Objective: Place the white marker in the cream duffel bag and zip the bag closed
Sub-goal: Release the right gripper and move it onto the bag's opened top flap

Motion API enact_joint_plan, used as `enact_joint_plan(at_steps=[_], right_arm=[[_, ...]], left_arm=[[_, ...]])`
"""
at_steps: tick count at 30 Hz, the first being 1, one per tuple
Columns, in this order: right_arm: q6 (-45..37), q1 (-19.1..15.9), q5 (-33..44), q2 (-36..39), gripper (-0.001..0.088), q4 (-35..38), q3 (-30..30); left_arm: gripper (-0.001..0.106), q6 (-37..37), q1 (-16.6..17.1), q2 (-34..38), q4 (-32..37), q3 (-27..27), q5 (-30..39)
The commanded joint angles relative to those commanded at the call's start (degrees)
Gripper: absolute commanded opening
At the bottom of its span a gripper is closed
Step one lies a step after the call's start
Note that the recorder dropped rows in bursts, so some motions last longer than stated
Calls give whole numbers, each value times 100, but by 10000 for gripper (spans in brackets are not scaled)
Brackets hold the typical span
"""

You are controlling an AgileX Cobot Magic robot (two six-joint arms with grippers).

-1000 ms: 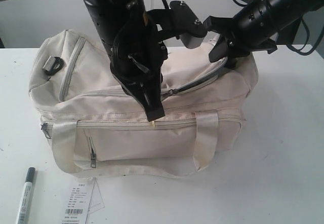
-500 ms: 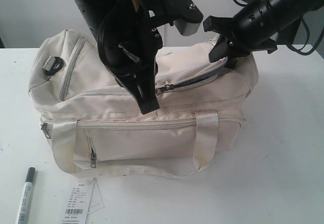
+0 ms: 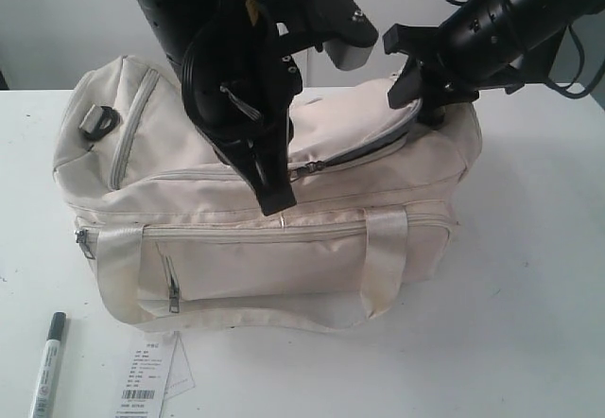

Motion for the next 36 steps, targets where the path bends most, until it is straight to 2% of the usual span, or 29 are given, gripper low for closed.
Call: enact_joint_plan(at_steps=[6,10,16,23,27,31,36], right_arm=[[84,0,330,-183,398,-517,0],[70,0,733,-386,396,-543,0],[-942,0,1368,-722,397,-456,10],[-2492,0,1401,-1268,397,-81,463],[-3819,0,1345,-1528,397,371,1086],[-4771,0,1262,-1669,391,978,1736],[-7096,10,1582,-1700,428,1042,1873]], left_arm=[[0,10,0,0,0,0,0],[0,86,0,0,0,0,0],[0,176,0,0,0,0,0],[0,252,0,0,0,0,0],[0,318,0,0,0,0,0],[0,410,0,-12,0,0,0],[0,423,0,-12,-37,0,0]])
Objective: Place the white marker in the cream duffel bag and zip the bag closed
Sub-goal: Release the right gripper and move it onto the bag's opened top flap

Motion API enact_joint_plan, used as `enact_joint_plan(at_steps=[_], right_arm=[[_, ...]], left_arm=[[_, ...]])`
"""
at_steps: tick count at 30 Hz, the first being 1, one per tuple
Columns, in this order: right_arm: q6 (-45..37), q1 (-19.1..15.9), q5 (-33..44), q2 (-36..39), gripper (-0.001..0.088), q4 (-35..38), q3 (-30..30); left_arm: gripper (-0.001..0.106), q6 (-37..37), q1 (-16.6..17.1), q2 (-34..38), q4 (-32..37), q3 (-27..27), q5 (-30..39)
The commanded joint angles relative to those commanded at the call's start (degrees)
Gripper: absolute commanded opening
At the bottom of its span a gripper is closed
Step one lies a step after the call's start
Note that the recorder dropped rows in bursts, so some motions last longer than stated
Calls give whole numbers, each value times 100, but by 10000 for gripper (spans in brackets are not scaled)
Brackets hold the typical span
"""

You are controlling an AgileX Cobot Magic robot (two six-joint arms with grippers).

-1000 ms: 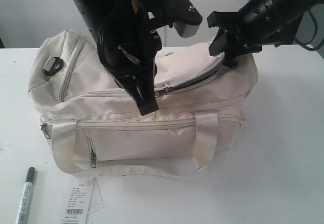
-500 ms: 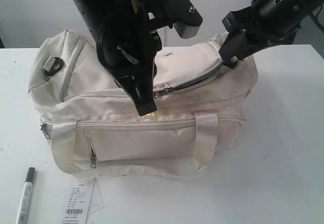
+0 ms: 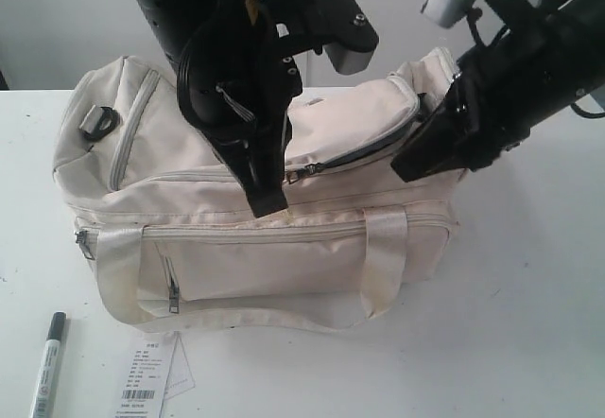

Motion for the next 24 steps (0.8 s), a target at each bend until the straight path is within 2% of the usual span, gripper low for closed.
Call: enact_joint_plan(at_steps=[3,6,8,15,18,24], right_arm=[[-1055,0,0,-75,528,0,0],[-1489,0,-351,-99,637,99,0],[-1694,0,-534,-75,664,204,0],[-2644,118,-1175,323,661,691,10],[-2637,174,-1478,401,654,742,10],[-2873,174,-1478,633,599,731,19]], left_arm=[[0,0,0,0,-36,0,0],[0,0,0,0,-37,0,0],[0,-11,0,0,-47,0,0],[0,-11,0,0,-109,0,0],[0,-22,0,0,-123,0,0],[0,-22,0,0,-126,0,0]])
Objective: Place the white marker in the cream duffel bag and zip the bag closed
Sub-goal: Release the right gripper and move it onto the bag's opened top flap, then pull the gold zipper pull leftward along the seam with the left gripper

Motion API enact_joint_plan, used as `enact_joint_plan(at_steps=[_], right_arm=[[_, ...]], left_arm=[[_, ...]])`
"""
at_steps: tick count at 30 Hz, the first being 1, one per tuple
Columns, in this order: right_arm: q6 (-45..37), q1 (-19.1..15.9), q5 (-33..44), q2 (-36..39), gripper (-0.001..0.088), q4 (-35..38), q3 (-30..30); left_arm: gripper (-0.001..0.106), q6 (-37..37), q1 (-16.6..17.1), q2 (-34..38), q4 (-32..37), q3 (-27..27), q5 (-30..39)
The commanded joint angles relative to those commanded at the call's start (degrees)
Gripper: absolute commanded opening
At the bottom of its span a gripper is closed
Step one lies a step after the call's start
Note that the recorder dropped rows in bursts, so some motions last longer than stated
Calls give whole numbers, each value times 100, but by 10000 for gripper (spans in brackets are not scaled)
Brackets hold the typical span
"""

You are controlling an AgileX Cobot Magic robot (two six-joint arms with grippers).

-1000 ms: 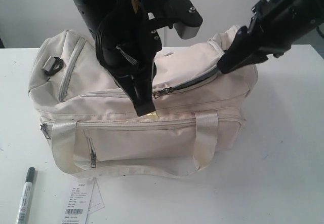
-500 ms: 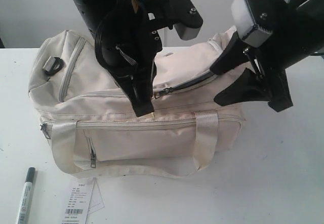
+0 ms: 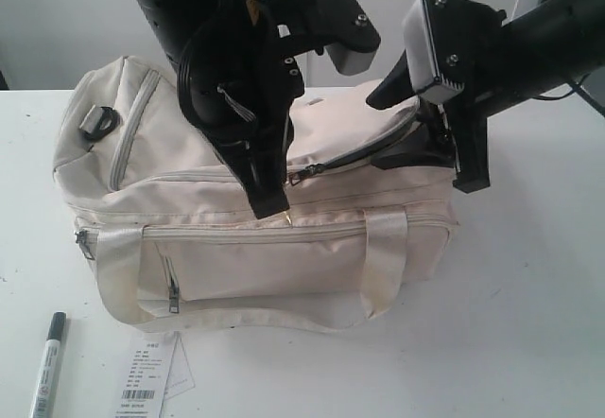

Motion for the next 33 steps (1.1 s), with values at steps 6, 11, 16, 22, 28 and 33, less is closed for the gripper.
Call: enact_joint_plan(at_steps=[6,11,16,22,28,33], right_arm=[[-274,0,-233,168,223,0,0],[-260,0,-258,140,0,-38,0],[-260,0,-297,140,0,-233,0],[-260,0,-297,140,0,-281,0],[-250,0,-392,140,0,-302,0],[-247,0,-432,119,0,-312,0]], left_arm=[[0,-52,0,0,0,0,0],[0,-76,0,0,0,0,0],[0,-76,0,0,114,0,0],[0,-96,0,0,184,0,0],[0,-135,0,0,272,0,0],[0,-134,0,0,350,0,0]])
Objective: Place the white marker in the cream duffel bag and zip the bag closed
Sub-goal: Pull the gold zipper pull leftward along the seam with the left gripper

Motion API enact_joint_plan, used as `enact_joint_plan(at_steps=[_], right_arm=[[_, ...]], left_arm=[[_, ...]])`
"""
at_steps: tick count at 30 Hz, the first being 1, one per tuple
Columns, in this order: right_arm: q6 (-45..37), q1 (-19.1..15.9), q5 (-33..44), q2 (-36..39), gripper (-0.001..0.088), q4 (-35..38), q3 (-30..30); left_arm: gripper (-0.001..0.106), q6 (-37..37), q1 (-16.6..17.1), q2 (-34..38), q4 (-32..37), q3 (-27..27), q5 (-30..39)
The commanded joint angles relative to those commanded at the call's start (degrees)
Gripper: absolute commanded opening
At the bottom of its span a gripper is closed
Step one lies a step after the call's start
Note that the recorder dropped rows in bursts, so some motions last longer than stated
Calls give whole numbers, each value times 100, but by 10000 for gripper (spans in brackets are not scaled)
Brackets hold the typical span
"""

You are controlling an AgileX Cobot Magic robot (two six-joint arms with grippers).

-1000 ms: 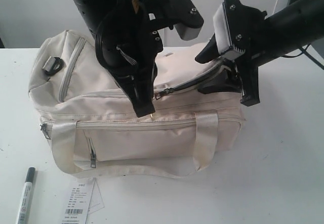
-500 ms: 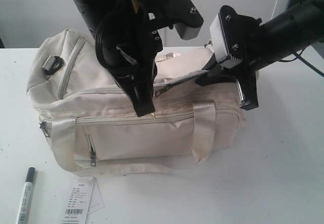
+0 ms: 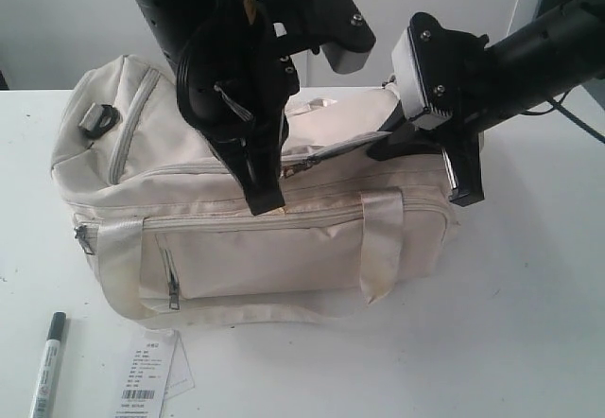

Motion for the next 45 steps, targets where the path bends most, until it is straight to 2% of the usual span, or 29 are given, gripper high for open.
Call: enact_joint_plan(at_steps=[6,12,22,30,37,45], right_arm=[[10,0,-3,-3,0,0,0],[10,0,-27,-3,0,0,0],[22,0,-41,-3,0,0,0],[123,0,-115,-3,0,0,0],[123,0,-129,-3,0,-10,0],[123,0,-119,-3,0,-45,0]], left_arm=[[0,0,57,0,39,0,0],[0,0,289,-13,-18,187,0],[0,0,344,-20,-32,211,0],[0,11,565,-20,-153,211,0],[0,11,579,-20,-187,216,0],[0,11,839,-20,-385,517,0]])
